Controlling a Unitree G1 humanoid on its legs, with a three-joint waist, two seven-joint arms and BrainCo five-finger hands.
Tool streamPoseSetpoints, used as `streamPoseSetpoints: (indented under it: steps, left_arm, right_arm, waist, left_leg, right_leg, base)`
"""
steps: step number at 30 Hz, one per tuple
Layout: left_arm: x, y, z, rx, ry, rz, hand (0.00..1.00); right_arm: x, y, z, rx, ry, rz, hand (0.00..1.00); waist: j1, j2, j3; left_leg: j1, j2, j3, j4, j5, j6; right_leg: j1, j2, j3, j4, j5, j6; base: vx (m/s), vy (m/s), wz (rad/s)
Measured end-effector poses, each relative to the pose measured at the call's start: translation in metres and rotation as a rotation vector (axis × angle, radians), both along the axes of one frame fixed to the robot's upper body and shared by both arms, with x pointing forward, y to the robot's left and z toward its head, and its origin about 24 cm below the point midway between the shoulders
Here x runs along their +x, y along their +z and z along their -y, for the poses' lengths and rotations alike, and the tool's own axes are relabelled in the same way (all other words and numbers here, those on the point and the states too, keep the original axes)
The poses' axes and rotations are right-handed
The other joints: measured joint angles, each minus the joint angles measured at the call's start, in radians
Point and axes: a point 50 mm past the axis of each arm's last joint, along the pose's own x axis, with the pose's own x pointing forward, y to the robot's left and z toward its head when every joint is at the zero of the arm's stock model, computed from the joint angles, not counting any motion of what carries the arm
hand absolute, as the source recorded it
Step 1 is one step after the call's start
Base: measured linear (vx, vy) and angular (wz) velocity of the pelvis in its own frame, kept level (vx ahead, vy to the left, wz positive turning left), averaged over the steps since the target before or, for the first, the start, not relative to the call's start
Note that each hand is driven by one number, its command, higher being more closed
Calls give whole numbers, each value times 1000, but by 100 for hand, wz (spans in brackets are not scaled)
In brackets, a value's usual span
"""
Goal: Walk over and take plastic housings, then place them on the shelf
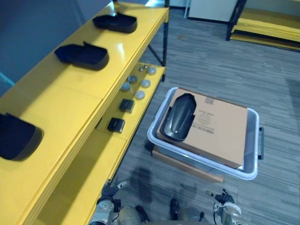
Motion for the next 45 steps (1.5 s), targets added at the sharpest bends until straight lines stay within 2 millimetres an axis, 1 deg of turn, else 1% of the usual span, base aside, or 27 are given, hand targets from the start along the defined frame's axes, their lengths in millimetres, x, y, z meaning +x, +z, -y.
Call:
streamPoseSetpoints:
  steps: [1,2,3,4,7,9,11,14,18,19,20,21,22,23,25,26,28,29,30,34,35,36,38,39,42,44,45]
  left_arm:
    - [-1,0,0,0,2,-2,0]
    - [-3,-1,-1,-1,7,-7,0]
    - [-8,-2,-5,7,13,-21,0]
    - [-11,-3,-8,12,19,-33,0]
    - [-9,-3,-9,14,16,-32,0]
    - [-9,-3,-9,14,16,-31,0]
    - [-13,-4,-14,25,20,-49,0]
    - [-4,0,-21,48,16,-31,0]
    - [-13,-4,-21,48,24,-58,0]
    - [-14,-4,-19,43,29,-63,0]
    - [-14,-5,-16,34,37,-65,0]
    - [-15,-6,-16,27,65,-72,0]
    - [-16,-6,-21,37,81,-75,0]
    - [-14,-7,-13,17,92,-73,0]
    - [-15,-8,-5,-4,92,-72,0]
    - [-15,-8,-4,-6,97,-75,0]
    - [-17,-9,-5,-4,100,-79,0]
    - [-15,-8,-5,-2,98,-71,0]
    - [-14,-7,-6,0,98,-66,0]
    - [-17,-6,-13,18,104,-60,0]
    - [-18,-6,-13,18,106,-60,0]
    - [-18,-6,-13,18,106,-61,0]
    - [-19,-6,-13,19,103,-58,0]
    - [-19,-6,-13,19,102,-57,0]
    - [-20,-5,-11,19,89,-54,0]
    - [-23,-6,-11,20,90,-61,0]
    - [-26,-7,-11,20,88,-68,0]
  right_arm:
    - [-1,0,1,-2,-7,-1,0]
    - [-2,0,2,-5,-18,-3,0]
    - [-6,-2,1,0,-29,-11,0]
    - [-6,-3,-5,14,-32,-7,0]
    - [-12,-6,-9,29,-50,-21,0]
    - [-14,-6,-8,35,-74,-17,0]
    - [-9,-4,-7,41,-97,7,0]
    - [-5,-2,-7,42,-122,28,0]
    - [-10,2,7,4,-225,50,0]
    - [-14,3,12,-19,-269,54,0]
    - [-15,5,15,-28,-290,66,0]
    - [-15,9,21,-53,-324,89,0]
    - [-18,12,22,-71,-351,107,0]
    - [-26,17,34,-113,-427,120,0]
    - [-37,23,49,-161,-519,129,0]
    - [-35,30,59,-195,-549,153,0]
    - [-34,36,62,-222,-576,180,0]
    - [-32,40,64,-239,-579,203,0]
    - [-30,43,66,-247,-580,218,0]
    - [-1,69,74,-311,-581,351,0]
    - [8,77,77,-332,-569,393,0]
    - [11,81,78,-340,-565,409,0]
    - [25,100,79,-388,-525,491,0]
    - [28,106,80,-404,-512,514,0]
    - [36,140,82,-522,-445,626,0]
    - [43,154,79,-555,-393,679,0]
    - [51,165,75,-566,-344,729,0]
  waist:
    - [2,1,0]
    - [5,10,-3]
    - [7,9,-4]
    - [6,7,-16]
    - [2,-24,-20]
    - [7,-30,-23]
    - [6,-33,-28]
    - [6,-36,-33]
    - [6,-30,-71]
    - [5,-19,-78]
    - [5,0,-73]
    - [0,16,-76]
    - [5,-12,-80]
    - [-12,-19,-81]
    - [-15,0,-94]
    - [-15,9,-91]
    - [-19,20,-100]
    - [-21,4,-93]
    - [-20,4,-92]
    - [4,-7,-83]
    - [4,-11,-80]
    - [4,-12,-79]
    - [3,-14,-77]
    - [3,-14,-77]
    - [3,-20,-74]
    - [2,-20,-74]
    - [2,-28,-71]
  left_leg:
    - [1,-17,-31,-48,5,-8]
    - [12,-31,-72,-128,24,-32]
    - [22,-35,-70,-152,70,6]
    - [31,-49,-48,-168,58,24]
    - [46,-89,-25,-201,48,40]
    - [71,-101,-1,-218,53,60]
    - [117,-120,13,-242,56,70]
    - [148,-119,11,-242,57,72]
    - [192,-100,12,-261,57,71]
    - [220,-74,10,-260,58,71]
    - [232,-50,7,-259,58,71]
    - [245,-21,5,-252,58,71]
    - [229,-38,12,-209,55,66]
    - [203,-45,-25,-194,19,44]
    - [215,-46,-41,-298,37,28]
    - [217,-42,-40,-365,80,19]
    - [230,-44,-36,-364,83,26]
    - [239,-48,-36,-365,83,26]
    - [242,-50,-34,-367,83,26]
    - [245,-49,9,-367,83,26]
    - [247,-51,11,-367,83,26]
    - [247,-51,10,-366,83,26]
    - [247,-50,6,-365,83,26]
    - [247,-50,4,-365,83,26]
    - [247,-49,-23,-368,83,26]
    - [246,-49,-33,-371,85,28]
    - [245,-50,-39,-375,89,29]
  right_leg:
    - [-1,-2,12,0,-2,4]
    - [-8,3,26,2,-7,11]
    - [-10,5,51,11,-24,38]
    - [-4,-15,48,-6,-26,46]
    - [7,-62,39,-44,-11,81]
    - [29,-82,28,-69,-3,97]
    - [77,-105,-23,-108,3,105]
    - [112,-107,-49,-131,13,112]
    - [136,-88,-57,-109,26,96]
    - [104,-65,-74,-1,27,94]
    - [59,-45,-83,56,-20,93]
    - [62,-4,-101,-124,-48,65]
    - [85,-18,-106,-359,109,53]
    - [90,-29,-130,-361,264,38]
    - [99,-26,-126,-358,249,46]
    - [113,-21,-124,-358,221,49]
    - [122,-22,-123,-340,207,61]
    - [114,-27,-122,-314,186,60]
    - [107,-29,-121,-297,176,61]
    - [70,-28,-87,-256,165,64]
    - [70,-29,-84,-254,162,64]
    - [70,-29,-84,-253,162,64]
    - [70,-29,-91,-252,161,64]
    - [71,-29,-94,-251,161,63]
    - [72,-30,-118,-237,153,64]
    - [74,-30,-128,-237,153,64]
    - [72,-31,-133,-236,152,62]
  base:
    - [45,224,-55]
    - [73,253,-63]
    - [94,253,-63]
    - [152,226,-44]
    - [187,187,-10]
    - [236,147,-22]
    - [303,76,-25]
    - [230,0,-1]
    - [202,-56,-13]
    - [157,-79,-24]
    - [174,-125,-38]
    - [180,-125,-38]
    - [235,-154,-8]
    - [199,-97,8]
    - [163,-29,0]
    - [141,12,-22]
    - [124,27,-3]
    - [116,38,9]
    - [69,38,-6]
    - [-8,20,-29]
    - [-38,4,-9]
    - [-51,1,-2]
    - [-50,-9,4]
    - [-53,-16,10]
    - [-59,-23,20]
    - [-43,-16,16]
    - [-57,-21,13]
